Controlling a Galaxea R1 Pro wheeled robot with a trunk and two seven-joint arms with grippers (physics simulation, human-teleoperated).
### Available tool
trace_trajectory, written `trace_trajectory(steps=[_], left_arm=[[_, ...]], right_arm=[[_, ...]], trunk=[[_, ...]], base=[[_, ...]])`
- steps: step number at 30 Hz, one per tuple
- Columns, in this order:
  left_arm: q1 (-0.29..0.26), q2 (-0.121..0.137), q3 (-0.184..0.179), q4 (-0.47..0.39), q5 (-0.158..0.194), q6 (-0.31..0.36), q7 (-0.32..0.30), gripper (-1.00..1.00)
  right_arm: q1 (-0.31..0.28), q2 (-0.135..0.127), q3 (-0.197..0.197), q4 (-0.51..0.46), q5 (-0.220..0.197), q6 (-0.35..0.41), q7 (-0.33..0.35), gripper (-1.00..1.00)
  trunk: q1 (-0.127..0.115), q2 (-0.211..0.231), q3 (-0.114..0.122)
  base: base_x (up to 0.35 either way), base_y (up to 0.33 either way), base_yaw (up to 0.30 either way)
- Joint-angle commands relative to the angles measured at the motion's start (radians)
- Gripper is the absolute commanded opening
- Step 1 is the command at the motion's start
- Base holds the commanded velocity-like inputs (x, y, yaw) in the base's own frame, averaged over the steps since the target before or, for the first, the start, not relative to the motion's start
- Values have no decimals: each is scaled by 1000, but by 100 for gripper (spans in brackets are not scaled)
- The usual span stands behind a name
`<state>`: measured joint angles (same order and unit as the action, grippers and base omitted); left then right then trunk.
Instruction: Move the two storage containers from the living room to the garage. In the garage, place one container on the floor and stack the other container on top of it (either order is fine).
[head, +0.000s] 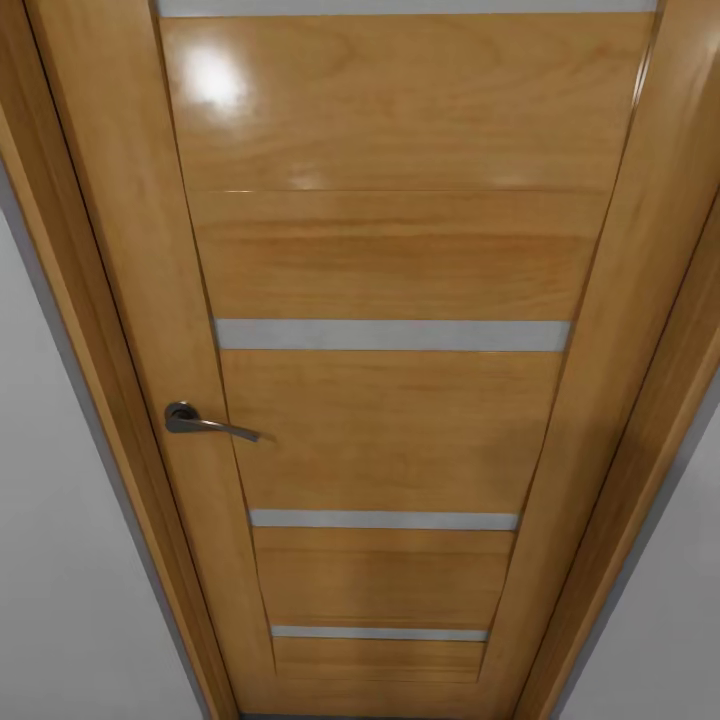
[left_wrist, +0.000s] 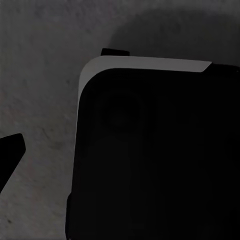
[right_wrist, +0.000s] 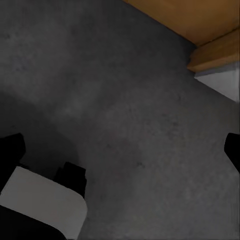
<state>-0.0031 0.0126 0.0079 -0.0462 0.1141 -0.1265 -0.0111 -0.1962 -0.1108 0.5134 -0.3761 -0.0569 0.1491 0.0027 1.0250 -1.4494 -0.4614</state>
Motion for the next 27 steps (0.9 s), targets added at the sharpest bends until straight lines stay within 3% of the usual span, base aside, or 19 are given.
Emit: trace_trajectory(steps=[1, 9, 16, 27], left_arm=[[0, 0, 0, 0, 9, -2, -1, 100], [0, 1, 0, 0, 9, -2, -1, 100], [0, 1, 0, 0, 9, -2, -1, 100], [-1, 1, 0, 0, 9, -2, -1, 100]], right_arm=[[-6, -1, 5, -3, -6, 6, 0, 100], [-102, 0, 4, -3, -13, 43, 7, 100], [-194, 0, 4, -3, -86, 109, 54, 100], [-314, 13, 5, -7, -105, 173, 66, 100]], trunk=[[0, -1, -1], [0, -1, -1], [0, -1, -1], [0, -1, -1]], base=[[0, 0, 0], [0, 0, 0], [0, 0, 0], [0, 0, 0]])
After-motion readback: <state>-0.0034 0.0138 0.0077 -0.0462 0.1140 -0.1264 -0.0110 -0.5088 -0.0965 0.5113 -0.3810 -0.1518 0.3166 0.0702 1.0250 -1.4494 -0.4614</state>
